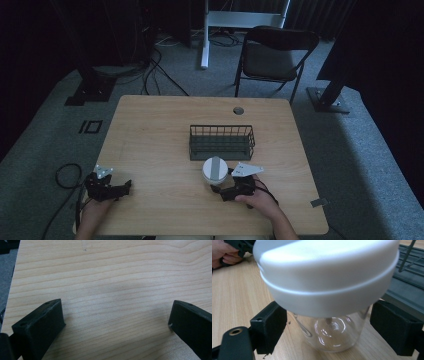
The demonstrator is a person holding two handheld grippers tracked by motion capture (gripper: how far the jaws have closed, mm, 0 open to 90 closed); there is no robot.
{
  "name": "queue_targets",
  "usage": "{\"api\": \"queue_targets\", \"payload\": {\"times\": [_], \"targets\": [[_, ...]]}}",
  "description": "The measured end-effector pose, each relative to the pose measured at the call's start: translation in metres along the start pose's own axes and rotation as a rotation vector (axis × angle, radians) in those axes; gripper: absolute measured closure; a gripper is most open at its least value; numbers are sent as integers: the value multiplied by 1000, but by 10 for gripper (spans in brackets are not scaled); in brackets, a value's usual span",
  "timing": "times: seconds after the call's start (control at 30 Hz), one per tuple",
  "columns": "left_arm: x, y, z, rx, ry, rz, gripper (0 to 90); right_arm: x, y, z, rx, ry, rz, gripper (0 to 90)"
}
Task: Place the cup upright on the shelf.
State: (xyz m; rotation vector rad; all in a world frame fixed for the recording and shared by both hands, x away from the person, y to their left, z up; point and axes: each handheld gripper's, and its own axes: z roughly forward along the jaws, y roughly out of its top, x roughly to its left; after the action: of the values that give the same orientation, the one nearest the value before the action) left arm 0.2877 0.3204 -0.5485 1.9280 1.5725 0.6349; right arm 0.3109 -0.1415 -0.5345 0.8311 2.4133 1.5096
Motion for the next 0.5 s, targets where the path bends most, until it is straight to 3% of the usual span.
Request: {"api": "queue_targets", "payload": {"times": [0.5], "targets": [[0, 0, 0, 0, 0, 0, 1, 2, 4, 8, -46, -9, 11, 139]]}}
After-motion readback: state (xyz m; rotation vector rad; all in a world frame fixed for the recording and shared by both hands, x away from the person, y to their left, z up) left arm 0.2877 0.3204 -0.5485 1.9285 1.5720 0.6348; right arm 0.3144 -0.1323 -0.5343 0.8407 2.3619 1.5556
